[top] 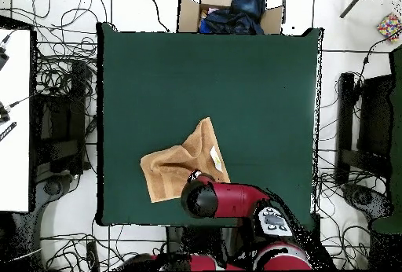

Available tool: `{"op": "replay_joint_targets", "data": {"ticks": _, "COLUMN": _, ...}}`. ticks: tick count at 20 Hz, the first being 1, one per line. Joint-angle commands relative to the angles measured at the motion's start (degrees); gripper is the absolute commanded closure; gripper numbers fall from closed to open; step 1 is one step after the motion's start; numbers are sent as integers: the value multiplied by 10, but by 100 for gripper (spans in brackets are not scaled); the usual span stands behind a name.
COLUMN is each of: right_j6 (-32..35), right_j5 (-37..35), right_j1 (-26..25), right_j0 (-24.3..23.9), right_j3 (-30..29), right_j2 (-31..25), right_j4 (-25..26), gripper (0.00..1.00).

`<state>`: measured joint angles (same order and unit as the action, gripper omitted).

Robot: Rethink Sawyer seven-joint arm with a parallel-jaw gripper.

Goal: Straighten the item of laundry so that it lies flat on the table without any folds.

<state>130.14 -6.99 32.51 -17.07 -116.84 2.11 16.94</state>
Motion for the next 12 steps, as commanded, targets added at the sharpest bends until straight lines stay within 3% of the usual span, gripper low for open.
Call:
{"op": "replay_joint_targets", "data": {"ticks": 1, "right_j6": 22, "right_j5": 28, "right_j1": -48, "right_j0": -1, "right_j3": 71, "right_j2": -47, "right_j4": 9, "gripper": 100}}
{"op": "replay_joint_targets", "data": {"ticks": 8, "right_j6": 50, "right_j5": 68, "right_j1": -108, "right_j0": 41, "right_j3": 95, "right_j2": -4, "right_j4": 4, "gripper": 100}}
{"op": "replay_joint_targets", "data": {"ticks": 12, "right_j6": 58, "right_j5": 101, "right_j1": -150, "right_j0": 40, "right_j3": 103, "right_j2": -3, "right_j4": -3, "gripper": 100}}
